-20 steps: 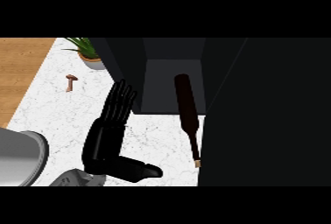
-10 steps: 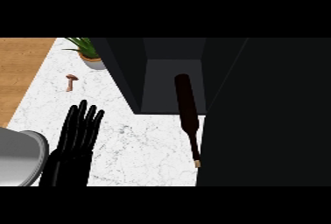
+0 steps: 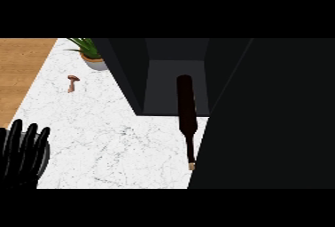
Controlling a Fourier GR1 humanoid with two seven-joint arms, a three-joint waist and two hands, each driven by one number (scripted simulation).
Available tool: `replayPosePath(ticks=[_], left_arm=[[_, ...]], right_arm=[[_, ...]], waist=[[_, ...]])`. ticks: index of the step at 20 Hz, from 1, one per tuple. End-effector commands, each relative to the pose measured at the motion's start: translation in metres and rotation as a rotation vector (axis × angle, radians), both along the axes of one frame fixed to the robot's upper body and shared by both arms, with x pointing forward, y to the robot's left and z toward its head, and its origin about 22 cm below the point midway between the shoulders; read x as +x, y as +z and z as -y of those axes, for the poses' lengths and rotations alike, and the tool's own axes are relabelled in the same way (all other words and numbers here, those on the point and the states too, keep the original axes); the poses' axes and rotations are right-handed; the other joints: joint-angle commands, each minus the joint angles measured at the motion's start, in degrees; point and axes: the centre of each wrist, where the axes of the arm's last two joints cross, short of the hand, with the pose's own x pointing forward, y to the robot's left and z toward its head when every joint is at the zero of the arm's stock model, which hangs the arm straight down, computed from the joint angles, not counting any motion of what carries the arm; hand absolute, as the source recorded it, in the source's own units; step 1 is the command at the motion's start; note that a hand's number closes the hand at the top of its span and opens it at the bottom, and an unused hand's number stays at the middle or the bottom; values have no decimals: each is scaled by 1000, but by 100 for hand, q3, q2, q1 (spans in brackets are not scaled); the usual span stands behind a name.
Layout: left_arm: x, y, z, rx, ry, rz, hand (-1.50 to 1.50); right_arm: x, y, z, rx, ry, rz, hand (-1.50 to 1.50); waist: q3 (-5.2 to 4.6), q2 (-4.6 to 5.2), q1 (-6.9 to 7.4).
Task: Pick up the wine, place it into the cabinet and close the cabinet
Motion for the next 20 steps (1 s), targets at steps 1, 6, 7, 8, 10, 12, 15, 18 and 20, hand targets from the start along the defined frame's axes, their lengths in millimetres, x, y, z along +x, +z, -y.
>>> replayPosePath(ticks=[1, 6, 7, 8, 10, 12, 15, 18, 20], left_arm=[[-8, 4, -27, -2, 29, 5, -150], [-27, 12, -65, 6, 11, 20, -150], [-30, 17, -61, 5, 23, 6, -150], [-31, 19, -70, 16, 15, -2, -150], [-29, 18, -84, 25, 15, 13, -150], [-36, 25, -84, 27, 17, 39, -150], [-31, 19, -97, 21, 10, 26, -150], [-34, 33, -111, 29, -23, 12, -150], [-34, 18, -103, 14, -12, 16, -150]], right_arm=[[-20, 24, -25, 22, 43, 39, 150], [-18, 28, -60, 17, 31, 66, 150], [-26, 31, -67, 6, 50, 70, 150], [-8, 24, -79, -17, 37, 104, 150], [-15, 34, -84, 2, 25, 120, 150], [-8, 30, -107, -38, 32, 159, 150], [4, 23, -137, -74, -6, 196, 150], [12, 28, -141, -51, -29, 187, 150], [36, 50, -150, -50, -56, 165, 150]], waist=[[-4, 2, -12], [-11, -21, 71], [-6, -21, 39], [-4, -4, 67], [-3, -1, 19], [-2, -8, 74], [-11, -6, 103], [-3, 2, 105], [-11, 27, 145]])
